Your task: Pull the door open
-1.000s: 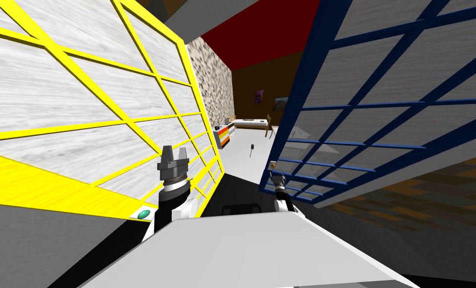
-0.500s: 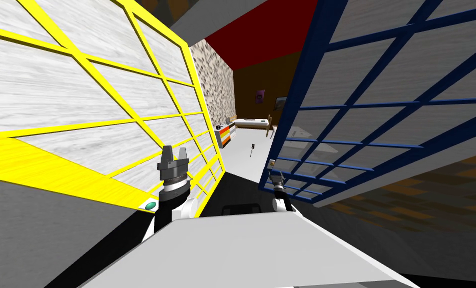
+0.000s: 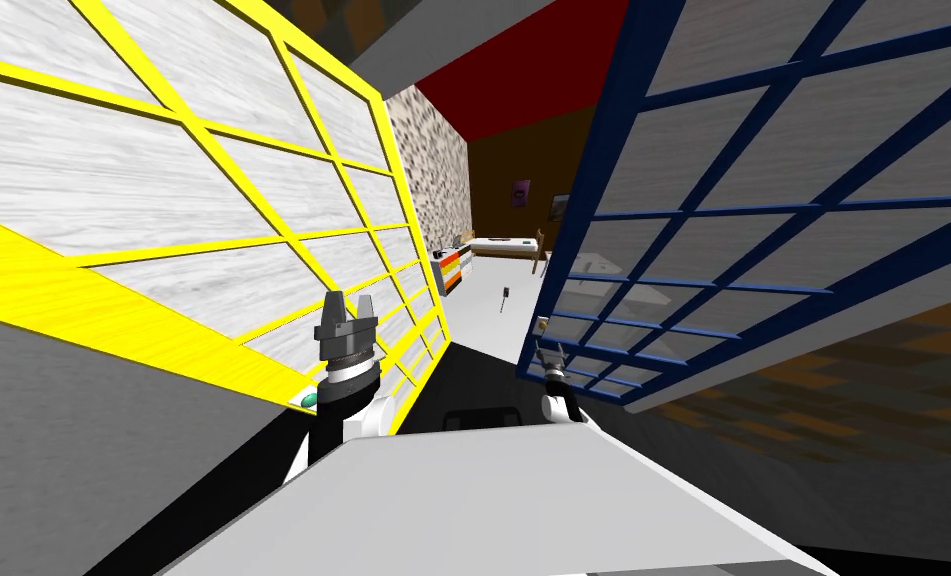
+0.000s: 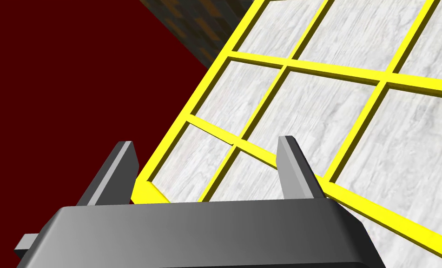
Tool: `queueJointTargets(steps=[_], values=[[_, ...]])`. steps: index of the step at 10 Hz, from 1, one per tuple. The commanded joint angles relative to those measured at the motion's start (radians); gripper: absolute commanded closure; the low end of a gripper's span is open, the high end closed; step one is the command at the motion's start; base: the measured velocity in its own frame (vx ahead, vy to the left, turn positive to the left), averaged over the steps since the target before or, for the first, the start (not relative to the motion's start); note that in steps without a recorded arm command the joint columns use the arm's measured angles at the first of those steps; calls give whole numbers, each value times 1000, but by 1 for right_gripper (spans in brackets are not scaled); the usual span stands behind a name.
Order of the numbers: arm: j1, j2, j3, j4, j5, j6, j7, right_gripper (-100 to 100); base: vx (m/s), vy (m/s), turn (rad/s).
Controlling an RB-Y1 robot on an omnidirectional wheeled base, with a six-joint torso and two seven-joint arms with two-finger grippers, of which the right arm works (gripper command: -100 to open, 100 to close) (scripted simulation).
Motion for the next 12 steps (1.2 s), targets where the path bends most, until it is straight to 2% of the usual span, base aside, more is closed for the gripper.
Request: queueJointTargets(steps=[1,4,5,6,7,9,10,11,12], values=[[-2,3,7,-4,-16,5,-43,-100,-47,-15,32],[-5,8,16,-8,-39,10,-100,-100,-48,-11,21],[-5,7,14,-5,-34,8,-87,-100,-18,-3,4],[2,-12,9,3,-39,2,-112,-100,133,-22,90],[5,-19,7,6,-41,0,-119,-100,194,-1,99],[17,-51,-2,18,-49,-11,-152,-100,184,-9,98],[17,-51,-2,18,-49,-11,-152,-100,157,-1,40],[27,-74,-9,27,-55,-18,-176,-100,174,-9,108],[32,-87,-12,31,-58,-22,-189,-100,199,-17,109]])
